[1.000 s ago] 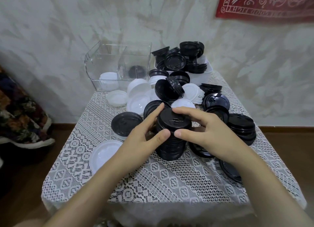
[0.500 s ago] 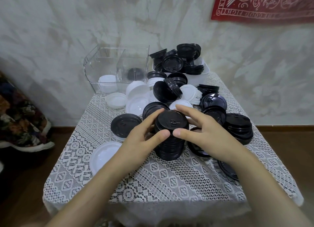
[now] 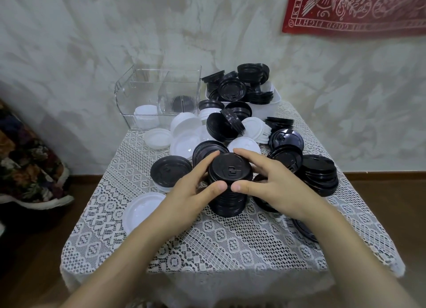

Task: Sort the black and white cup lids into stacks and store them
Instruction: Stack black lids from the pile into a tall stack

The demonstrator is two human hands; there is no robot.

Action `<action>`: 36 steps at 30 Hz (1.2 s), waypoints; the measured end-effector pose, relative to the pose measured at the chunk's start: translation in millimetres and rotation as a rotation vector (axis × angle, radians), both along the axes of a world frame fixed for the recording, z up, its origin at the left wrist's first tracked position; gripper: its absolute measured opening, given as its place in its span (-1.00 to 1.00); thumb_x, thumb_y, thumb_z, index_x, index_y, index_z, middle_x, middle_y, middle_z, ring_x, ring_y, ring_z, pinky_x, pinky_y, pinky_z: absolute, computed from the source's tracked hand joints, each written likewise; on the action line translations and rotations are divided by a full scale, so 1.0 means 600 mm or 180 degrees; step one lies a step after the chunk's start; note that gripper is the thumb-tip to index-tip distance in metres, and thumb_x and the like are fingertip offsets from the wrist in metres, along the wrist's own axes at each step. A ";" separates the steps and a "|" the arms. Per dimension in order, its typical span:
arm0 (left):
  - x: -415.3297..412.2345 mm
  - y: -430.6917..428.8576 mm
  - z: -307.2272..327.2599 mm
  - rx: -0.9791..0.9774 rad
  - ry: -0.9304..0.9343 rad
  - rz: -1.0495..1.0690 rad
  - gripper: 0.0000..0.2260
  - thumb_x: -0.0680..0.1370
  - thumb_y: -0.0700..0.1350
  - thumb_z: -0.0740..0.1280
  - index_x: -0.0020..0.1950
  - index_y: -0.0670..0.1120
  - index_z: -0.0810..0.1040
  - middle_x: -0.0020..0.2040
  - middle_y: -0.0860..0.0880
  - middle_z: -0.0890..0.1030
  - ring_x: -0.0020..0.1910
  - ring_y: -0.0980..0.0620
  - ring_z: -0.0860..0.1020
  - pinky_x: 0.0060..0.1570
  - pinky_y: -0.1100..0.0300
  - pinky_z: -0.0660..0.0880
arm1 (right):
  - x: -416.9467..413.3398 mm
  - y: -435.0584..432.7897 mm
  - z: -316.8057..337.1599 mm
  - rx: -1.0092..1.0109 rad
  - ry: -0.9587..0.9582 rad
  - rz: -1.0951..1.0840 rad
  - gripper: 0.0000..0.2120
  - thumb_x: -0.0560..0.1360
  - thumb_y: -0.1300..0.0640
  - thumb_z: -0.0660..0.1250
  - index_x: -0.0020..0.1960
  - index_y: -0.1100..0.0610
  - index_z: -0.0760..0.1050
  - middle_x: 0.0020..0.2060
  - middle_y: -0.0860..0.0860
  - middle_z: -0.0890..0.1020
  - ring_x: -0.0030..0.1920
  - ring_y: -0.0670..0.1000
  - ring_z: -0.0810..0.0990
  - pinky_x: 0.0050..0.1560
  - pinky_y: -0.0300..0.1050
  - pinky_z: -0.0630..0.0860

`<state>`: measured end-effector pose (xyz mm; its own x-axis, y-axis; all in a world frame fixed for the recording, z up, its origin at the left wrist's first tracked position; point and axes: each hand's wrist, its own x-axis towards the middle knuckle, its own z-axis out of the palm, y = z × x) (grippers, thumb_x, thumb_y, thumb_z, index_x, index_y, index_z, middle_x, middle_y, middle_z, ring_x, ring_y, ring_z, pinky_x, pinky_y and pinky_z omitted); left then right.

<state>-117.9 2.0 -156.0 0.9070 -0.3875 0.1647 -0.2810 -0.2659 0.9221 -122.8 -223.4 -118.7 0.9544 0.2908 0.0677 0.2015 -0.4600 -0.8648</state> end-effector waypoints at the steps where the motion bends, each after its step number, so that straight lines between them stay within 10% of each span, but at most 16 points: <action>1: 0.000 0.000 0.001 -0.0034 0.0025 -0.0002 -0.37 0.57 0.23 0.37 0.62 0.22 0.25 0.48 0.27 0.47 0.49 0.26 0.39 0.50 -0.02 0.36 | 0.000 0.000 0.000 0.0060 0.0008 -0.0056 -0.24 0.33 -0.18 0.55 0.50 -0.20 0.41 0.32 -0.29 0.58 0.37 -0.26 0.50 0.40 -0.04 0.49; 10: 0.001 -0.003 0.010 -0.0115 0.0059 0.0001 -0.41 0.54 0.11 0.40 0.53 0.32 0.29 0.37 0.39 0.52 0.40 0.36 0.44 0.30 0.41 0.43 | 0.000 -0.010 0.008 0.0279 0.0155 0.0123 -0.47 0.48 0.17 0.54 0.31 -0.26 0.48 0.24 -0.40 0.61 0.33 -0.33 0.51 0.33 -0.29 0.39; 15: 0.008 -0.004 0.009 -0.0129 0.0028 0.0025 -0.42 0.56 0.06 0.48 0.54 0.22 0.36 0.37 0.27 0.57 0.40 0.25 0.49 0.34 0.23 0.43 | 0.008 -0.020 0.020 0.0268 0.0333 0.0336 -0.49 0.52 0.21 0.50 0.32 -0.26 0.48 0.23 -0.41 0.61 0.28 -0.35 0.55 0.28 -0.39 0.44; 23: 0.014 -0.008 0.009 -0.0081 -0.0006 0.0109 -0.41 0.50 0.04 0.48 0.50 0.22 0.39 0.32 0.30 0.60 0.35 0.28 0.52 0.24 0.40 0.45 | 0.110 -0.030 0.035 0.0211 0.0185 -0.0162 -0.73 0.63 0.30 0.28 0.17 0.05 0.68 0.04 -0.02 0.75 0.13 0.02 0.72 0.21 0.02 0.65; 31: 0.025 -0.004 0.005 -0.0017 0.0093 0.0084 -0.37 0.49 0.15 0.51 0.53 0.24 0.38 0.37 0.25 0.57 0.41 0.21 0.49 0.38 0.09 0.43 | 0.301 -0.035 0.041 -0.1982 -0.1607 -0.1393 -0.68 0.64 0.18 0.22 0.32 0.03 0.62 0.21 0.02 0.68 0.23 0.16 0.60 0.14 0.11 0.56; 36: 0.027 -0.004 0.001 -0.0017 0.0070 0.0076 -0.35 0.45 0.18 0.51 0.52 0.24 0.39 0.37 0.22 0.58 0.41 0.17 0.50 0.42 0.00 0.42 | 0.375 -0.065 0.055 -0.2927 -0.1167 -0.1474 -0.56 0.62 0.04 0.28 0.48 0.11 0.44 0.41 0.15 0.48 0.42 0.29 0.34 0.34 0.22 0.40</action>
<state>-101.5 -0.2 -155.7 0.9195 -0.3648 0.1465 -0.2542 -0.2675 0.9294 102.0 -262.2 -85.9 0.9504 -0.0065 0.3109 0.0175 -0.9971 -0.0744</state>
